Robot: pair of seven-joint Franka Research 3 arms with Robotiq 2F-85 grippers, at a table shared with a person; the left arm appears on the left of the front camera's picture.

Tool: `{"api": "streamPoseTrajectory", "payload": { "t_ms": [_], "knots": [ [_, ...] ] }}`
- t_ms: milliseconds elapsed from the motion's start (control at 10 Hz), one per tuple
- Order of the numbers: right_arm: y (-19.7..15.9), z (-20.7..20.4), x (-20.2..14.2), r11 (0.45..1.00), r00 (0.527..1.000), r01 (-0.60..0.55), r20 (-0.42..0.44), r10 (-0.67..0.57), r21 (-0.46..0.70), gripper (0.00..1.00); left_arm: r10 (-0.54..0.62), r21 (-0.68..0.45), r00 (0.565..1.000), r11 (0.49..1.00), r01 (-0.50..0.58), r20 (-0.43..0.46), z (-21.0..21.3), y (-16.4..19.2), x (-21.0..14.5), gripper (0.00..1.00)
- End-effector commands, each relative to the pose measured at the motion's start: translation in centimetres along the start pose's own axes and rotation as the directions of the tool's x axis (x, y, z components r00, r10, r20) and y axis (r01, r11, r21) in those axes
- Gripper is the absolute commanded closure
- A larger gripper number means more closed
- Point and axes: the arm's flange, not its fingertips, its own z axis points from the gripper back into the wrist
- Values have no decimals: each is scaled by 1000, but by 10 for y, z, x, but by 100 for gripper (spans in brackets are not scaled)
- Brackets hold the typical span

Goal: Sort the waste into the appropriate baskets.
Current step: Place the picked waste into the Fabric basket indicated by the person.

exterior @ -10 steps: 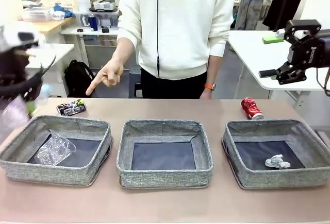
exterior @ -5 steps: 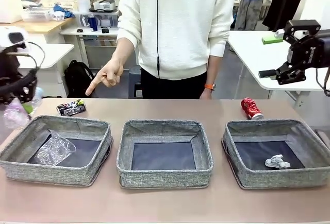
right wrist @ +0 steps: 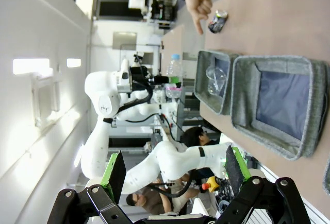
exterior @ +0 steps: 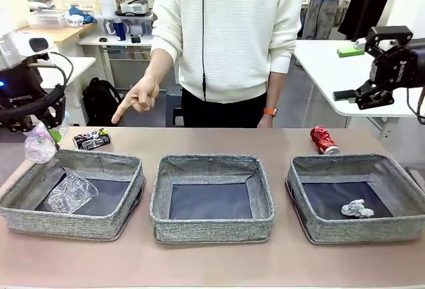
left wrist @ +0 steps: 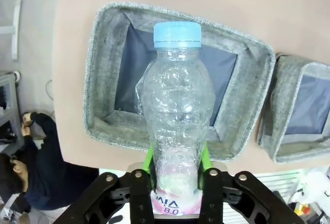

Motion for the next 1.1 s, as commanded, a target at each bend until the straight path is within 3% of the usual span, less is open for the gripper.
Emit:
{"api": "streamPoseTrajectory", "payload": {
  "t_ms": [0,800,1000],
  "knots": [
    [3,0,0,1000,1000,17,-5,-17,-7,0,2,2,1000,1000,-2,8,4,-7,-2,0],
    [3,0,0,1000,1000,17,-5,-17,-7,0,42,-31,999,999,-41,18,2,11,3,0],
    [3,0,0,1000,1000,17,-5,-17,-7,0,112,-118,994,987,-109,17,13,1,4,0]
  ]
}}
